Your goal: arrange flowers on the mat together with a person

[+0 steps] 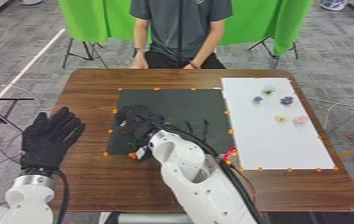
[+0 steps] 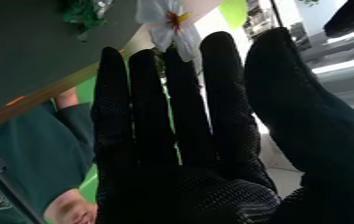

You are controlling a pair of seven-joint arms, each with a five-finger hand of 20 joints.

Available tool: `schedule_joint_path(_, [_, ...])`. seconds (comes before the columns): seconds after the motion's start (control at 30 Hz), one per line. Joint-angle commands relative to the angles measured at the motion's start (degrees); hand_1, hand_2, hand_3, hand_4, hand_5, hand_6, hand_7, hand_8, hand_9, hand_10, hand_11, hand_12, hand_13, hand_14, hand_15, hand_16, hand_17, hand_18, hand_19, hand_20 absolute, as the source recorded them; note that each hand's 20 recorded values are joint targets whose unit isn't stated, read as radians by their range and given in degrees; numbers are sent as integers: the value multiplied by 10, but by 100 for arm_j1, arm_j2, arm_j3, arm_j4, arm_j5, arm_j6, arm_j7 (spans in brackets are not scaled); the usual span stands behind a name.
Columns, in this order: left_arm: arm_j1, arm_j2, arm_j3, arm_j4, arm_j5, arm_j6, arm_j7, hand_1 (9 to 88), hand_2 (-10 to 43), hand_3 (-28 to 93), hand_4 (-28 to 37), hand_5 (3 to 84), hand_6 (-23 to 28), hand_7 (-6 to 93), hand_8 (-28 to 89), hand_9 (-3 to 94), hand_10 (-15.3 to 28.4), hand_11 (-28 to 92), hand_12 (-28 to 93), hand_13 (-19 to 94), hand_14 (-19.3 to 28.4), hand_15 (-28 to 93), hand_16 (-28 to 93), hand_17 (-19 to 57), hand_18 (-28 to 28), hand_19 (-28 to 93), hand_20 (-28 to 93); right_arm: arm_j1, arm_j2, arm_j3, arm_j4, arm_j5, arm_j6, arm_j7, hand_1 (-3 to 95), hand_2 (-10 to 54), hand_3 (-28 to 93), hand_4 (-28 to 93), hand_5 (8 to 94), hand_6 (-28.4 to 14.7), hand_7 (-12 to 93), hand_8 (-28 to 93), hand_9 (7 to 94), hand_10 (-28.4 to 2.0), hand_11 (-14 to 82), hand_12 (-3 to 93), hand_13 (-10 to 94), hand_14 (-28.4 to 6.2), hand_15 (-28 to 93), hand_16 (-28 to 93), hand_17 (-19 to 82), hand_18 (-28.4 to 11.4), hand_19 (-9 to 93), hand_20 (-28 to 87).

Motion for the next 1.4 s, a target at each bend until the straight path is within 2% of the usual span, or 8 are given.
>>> schedule_joint_path(0.03, [-2, -82, 37, 59, -33, -19, -53, 321, 113, 729, -272, 574, 85, 238, -80, 543, 165, 279, 201, 430, 183, 522, 28, 0, 189, 422, 280, -3, 62, -140, -108, 155, 201, -70, 428, -95, 811, -283, 562, 2, 309, -192, 556, -115, 158, 115, 424, -118, 298, 75, 254, -147, 556, 53])
schedule_joint_path(0.27, [70, -87, -2, 30, -48, -24, -37, 322, 114, 727, -273, 574, 86, 237, -80, 543, 164, 280, 201, 430, 182, 522, 29, 1, 190, 421, 279, 32, 130, -203, -125, 297, 349, -47, 430, -95, 817, -283, 519, -7, 255, -173, 571, -117, 163, 114, 426, -122, 306, 71, 246, -152, 566, 52])
schedule_joint_path(0.53, [25, -109, 15, 60, -44, 0, -74, 321, 114, 726, -272, 574, 86, 236, -80, 544, 166, 278, 201, 430, 183, 523, 29, 1, 190, 421, 279, 35, 149, -215, -147, 402, 438, -94, 435, -95, 822, -283, 662, -43, 190, -153, 555, -130, 149, 106, 415, -126, 316, 76, 237, -156, 579, 57])
schedule_joint_path(0.73, [103, -117, -41, 15, -40, 13, -82, 321, 114, 727, -271, 575, 86, 237, -80, 543, 165, 279, 202, 430, 183, 522, 29, 1, 189, 421, 279, -9, 192, -207, -269, 469, 376, -195, 458, -95, 819, -283, 709, -49, 182, -110, 533, -144, 140, 103, 393, -129, 330, 79, 230, -156, 580, 57])
schedule_joint_path(0.87, [99, -168, -63, 21, -4, -24, -169, 320, 114, 728, -271, 575, 86, 237, -80, 544, 165, 279, 201, 430, 183, 522, 28, 1, 189, 421, 279, -1, 339, -258, -452, 795, 506, -3, 433, -95, 843, -283, 610, -20, 222, -158, 496, -149, 147, 109, 380, -132, 344, 74, 219, -156, 587, 53])
schedule_joint_path(1.13, [324, -277, -240, -95, 5, -53, -169, 320, 113, 728, -272, 575, 86, 235, -79, 543, 165, 278, 201, 429, 183, 523, 29, 1, 189, 421, 279, -268, 1077, 343, -1726, 2293, 237, 529, 397, -93, 838, -274, 520, -59, 198, -152, 468, -173, 142, 112, 366, -150, 355, 69, 200, -169, 596, 51])
schedule_joint_path(1.3, [444, -246, -388, -125, -25, -75, -183, 321, 113, 728, -272, 575, 86, 235, -79, 543, 165, 278, 201, 430, 183, 522, 28, 1, 189, 421, 279, -890, 1561, 1378, -2504, 3031, 63, 9, 329, 1, 822, -261, 484, -86, 150, -133, 439, -166, 121, 110, 348, -163, 340, 72, 178, -180, 588, 50])
schedule_joint_path(1.4, [520, -235, -488, -177, -147, -93, -153, 321, 113, 728, -272, 574, 86, 234, -79, 543, 164, 278, 201, 430, 183, 521, 29, 1, 190, 421, 280, -1310, 1798, 1965, -2835, 3592, 278, 9, 311, 23, 816, -253, 466, -98, 121, -118, 415, -167, 109, 112, 327, -163, 316, 80, 164, -179, 569, 53])
